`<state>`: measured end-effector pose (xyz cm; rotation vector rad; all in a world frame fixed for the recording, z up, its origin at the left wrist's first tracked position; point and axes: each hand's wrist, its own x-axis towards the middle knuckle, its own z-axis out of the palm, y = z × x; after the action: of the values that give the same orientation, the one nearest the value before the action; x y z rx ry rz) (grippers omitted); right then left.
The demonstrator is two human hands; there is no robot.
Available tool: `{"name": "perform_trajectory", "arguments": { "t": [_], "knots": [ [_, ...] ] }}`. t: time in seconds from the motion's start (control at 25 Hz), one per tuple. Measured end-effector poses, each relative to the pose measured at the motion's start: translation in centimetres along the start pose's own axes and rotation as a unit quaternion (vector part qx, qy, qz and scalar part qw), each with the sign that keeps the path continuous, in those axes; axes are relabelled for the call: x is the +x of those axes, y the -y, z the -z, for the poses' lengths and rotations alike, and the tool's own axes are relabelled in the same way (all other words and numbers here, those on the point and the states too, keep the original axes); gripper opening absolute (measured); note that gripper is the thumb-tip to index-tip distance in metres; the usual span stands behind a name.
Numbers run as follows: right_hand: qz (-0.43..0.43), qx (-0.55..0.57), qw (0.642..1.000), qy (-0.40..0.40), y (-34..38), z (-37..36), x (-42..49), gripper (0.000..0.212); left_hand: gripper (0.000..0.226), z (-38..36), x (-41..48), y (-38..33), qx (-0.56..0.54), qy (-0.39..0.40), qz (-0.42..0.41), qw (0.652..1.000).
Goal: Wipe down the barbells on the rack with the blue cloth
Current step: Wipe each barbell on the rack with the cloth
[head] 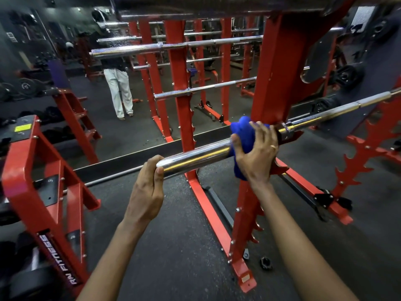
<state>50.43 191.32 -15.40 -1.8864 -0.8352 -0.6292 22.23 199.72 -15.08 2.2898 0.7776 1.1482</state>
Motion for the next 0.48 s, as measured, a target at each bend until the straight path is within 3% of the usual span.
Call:
{"name": "perform_trajectory", "arguments": {
  "t": [0.12, 0.24, 0.32, 0.4, 0.48],
  "knots": [
    [0.086, -0.001, 0.996, 0.007, -1.4, 0.2, 0.4, 0.06, 0.032, 0.2, 0.0, 0.2, 0.001, 0.008, -0.009, 1.0],
    [-0.017, -0.001, 0.998, -0.066, -3.3, 0.8, 4.0, 0.058, 0.033, 0.2, 0.0, -0.2, 0.02, 0.01, 0.01, 1.0],
    [-0.055, 0.018, 0.996, -0.071, -0.8, 0.0, 1.9, 0.052, 0.033, -0.1, 0.1, -0.5, 0.036, -0.003, 0.031, 0.999],
    [0.015, 0.045, 0.999, -0.008, 2.8, -0.6, -2.0, 0.053, 0.032, -0.4, 0.3, -0.9, 0.03, -0.007, 0.048, 0.998],
    [0.149, 0.024, 0.988, 0.034, 3.5, -0.3, -3.4, 0.054, 0.032, -0.2, 0.5, -1.3, 0.017, 0.005, 0.071, 0.997]
  ]
}}
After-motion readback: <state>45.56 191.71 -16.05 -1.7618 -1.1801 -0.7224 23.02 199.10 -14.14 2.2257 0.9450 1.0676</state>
